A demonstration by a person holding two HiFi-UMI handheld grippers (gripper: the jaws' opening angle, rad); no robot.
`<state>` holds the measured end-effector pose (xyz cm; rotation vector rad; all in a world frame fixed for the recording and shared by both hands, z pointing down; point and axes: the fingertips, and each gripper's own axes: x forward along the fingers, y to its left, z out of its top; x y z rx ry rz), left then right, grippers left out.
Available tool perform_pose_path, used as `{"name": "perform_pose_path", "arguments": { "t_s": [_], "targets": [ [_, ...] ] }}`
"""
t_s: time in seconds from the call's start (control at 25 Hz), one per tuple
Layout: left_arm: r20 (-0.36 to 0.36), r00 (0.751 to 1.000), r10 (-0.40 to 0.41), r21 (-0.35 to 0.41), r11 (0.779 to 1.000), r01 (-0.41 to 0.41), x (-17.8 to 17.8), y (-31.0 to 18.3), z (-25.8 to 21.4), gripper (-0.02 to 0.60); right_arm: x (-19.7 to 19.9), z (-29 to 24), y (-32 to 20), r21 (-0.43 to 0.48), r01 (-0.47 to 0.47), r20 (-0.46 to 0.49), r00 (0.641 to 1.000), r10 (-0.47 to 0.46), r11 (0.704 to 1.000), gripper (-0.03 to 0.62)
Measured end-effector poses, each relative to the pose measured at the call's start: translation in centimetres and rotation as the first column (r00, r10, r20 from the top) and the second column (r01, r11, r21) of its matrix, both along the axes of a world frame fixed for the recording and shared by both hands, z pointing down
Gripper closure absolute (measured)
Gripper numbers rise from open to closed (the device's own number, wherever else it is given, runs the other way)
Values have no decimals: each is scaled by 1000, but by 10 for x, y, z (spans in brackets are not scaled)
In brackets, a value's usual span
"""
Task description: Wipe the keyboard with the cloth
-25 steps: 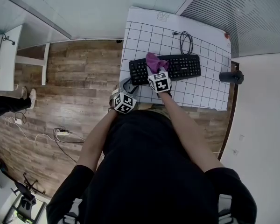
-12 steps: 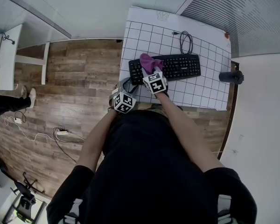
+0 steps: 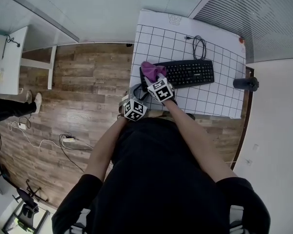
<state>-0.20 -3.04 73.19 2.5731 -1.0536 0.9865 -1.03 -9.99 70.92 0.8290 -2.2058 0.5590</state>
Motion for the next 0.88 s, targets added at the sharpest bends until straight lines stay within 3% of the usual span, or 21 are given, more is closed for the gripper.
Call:
{"name": "perform_pose_path", "arguments": {
  "t_s": [0.24, 0.44, 0.56, 0.72, 0.88],
  "targets": [
    [1, 1000, 1, -4, 1000, -1, -1, -1, 1, 364, -14, 0, 0, -94, 21, 77, 997, -13, 995, 548],
    [2, 1000, -1, -5, 1000, 1, -2, -1, -1, 362, -14, -2, -2, -119, 22, 109, 994, -9, 993, 548],
    [2, 1000, -3, -6, 1000, 3, -2, -1, -1, 362, -21, -6, 1, -151, 32, 177, 984, -4, 988, 548],
    [3, 1000, -4, -13, 1000, 4, -3, 1, 0, 364, -42, -27, 2, -196, 48, 356, 934, 25, 979, 548],
    [2, 1000, -3, -9, 1000, 3, -3, -1, -1, 364, -30, -71, -20, -120, -24, 475, 876, 79, 992, 548]
  ]
}}
